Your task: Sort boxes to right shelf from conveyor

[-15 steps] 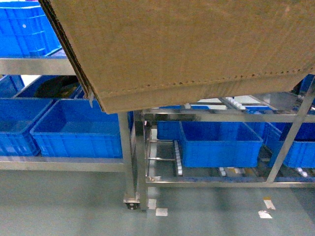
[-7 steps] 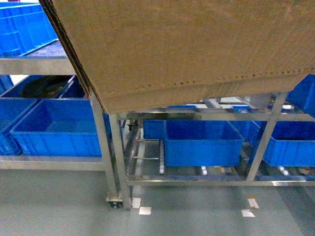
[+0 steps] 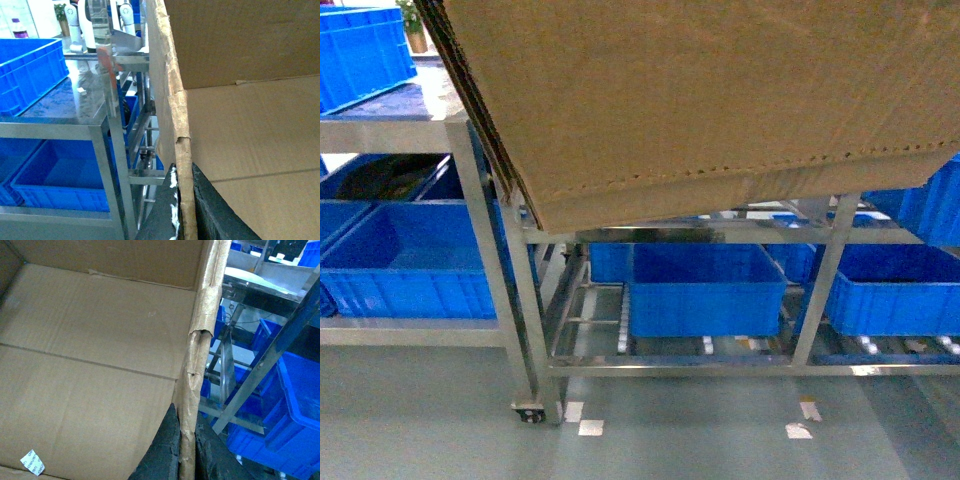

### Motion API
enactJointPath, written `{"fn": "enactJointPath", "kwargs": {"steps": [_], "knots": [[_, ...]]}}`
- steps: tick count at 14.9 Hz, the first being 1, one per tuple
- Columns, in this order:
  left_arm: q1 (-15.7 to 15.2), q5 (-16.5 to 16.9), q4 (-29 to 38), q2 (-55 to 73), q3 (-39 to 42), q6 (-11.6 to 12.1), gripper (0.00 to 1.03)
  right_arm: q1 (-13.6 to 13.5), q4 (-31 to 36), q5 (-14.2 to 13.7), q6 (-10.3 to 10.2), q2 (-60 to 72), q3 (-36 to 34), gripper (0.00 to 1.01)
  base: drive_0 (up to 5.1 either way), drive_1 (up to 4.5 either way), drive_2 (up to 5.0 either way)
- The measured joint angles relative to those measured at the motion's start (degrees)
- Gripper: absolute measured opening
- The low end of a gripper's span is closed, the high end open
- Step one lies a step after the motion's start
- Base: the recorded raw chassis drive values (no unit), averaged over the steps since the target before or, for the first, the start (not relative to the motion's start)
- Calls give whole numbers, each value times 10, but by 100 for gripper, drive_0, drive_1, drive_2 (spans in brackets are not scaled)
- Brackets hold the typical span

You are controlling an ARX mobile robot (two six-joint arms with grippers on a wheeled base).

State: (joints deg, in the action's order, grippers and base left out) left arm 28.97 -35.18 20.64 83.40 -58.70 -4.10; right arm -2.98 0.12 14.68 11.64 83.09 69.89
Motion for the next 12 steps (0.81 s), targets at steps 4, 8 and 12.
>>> {"fn": "enactJointPath", "kwargs": {"steps": [4,8,12], "knots": [[-3,0,0,0,0,0,2,-3,2,0,0,1,0,2,0,0,0],[-3,0,0,0,0,0,2,-3,2,0,0,1,0,2,0,0,0],[-3,-1,2,0,0,0,2,-3,3,0,0,0,0,2,0,0,0]]}}
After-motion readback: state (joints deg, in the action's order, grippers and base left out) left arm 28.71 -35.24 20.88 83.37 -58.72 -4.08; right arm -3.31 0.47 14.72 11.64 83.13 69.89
